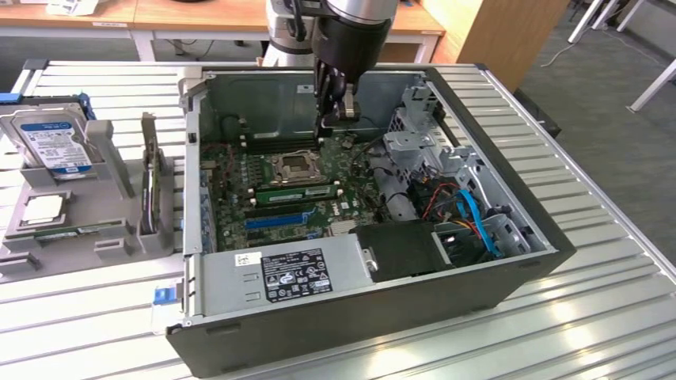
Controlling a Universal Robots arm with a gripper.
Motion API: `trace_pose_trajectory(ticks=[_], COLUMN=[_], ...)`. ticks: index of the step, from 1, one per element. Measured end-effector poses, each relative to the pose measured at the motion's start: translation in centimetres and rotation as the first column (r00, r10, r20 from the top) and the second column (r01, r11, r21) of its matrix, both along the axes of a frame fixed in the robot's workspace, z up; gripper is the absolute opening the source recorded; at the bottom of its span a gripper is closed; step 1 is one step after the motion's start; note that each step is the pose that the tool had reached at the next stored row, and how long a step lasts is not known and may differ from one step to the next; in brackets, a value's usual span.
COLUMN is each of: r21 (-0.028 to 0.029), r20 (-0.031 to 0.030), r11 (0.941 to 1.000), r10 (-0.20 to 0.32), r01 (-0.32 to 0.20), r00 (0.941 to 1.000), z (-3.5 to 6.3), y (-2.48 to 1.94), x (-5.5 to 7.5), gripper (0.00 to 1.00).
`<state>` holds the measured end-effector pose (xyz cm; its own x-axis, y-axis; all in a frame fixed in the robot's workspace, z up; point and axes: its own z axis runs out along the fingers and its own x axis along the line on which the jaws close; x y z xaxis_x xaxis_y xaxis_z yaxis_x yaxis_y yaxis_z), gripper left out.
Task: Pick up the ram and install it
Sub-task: 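Press down the ram until it locks into place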
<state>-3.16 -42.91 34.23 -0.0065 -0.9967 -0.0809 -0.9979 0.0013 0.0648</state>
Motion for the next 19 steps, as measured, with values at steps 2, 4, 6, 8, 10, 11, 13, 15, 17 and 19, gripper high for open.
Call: trace_pose_trajectory(ticks=[2, 4, 6, 8, 10, 11, 13, 15, 17, 19], r21=[-0.0001, -0.0002, -0.0001, -0.0001, -0.0001, -0.0001, -0.0001, 0.0, 0.0001, 0.0001], r20=[-0.0001, -0.0001, -0.0001, -0.0001, -0.0001, -0.0001, -0.0001, -0.0001, -0.0001, -0.0001], r11=[1.0, 1.0, 1.0, 1.0, 1.0, 1.0, 1.0, 1.0, 1.0, 1.0], r10=[0.0, 0.0, 0.0, 0.0, 0.0, 0.001, 0.001, 0.0, 0.001, 0.001], r01=[0.0, 0.0, 0.0, 0.0, 0.0, -0.001, -0.001, 0.0, -0.001, -0.001], r00=[1.0, 1.0, 1.0, 1.0, 1.0, 1.0, 1.0, 1.0, 1.0, 1.0], z=[0.0, 0.01, 0.01, 0.0, 0.0, 0.0, 0.0, 0.0, -0.01, -0.01], y=[0.0, 0.0, 0.0, 0.0, 0.0, 0.0, 0.0, 0.0, 0.0, 0.0], x=[0.0, 0.3, 0.6, 1.0, 1.4, 1.5, 1.9, 2.2, 2.5, 2.7], gripper=[0.1, 0.1, 0.1, 0.1, 0.1, 0.1, 0.1, 0.1, 0.1, 0.1])
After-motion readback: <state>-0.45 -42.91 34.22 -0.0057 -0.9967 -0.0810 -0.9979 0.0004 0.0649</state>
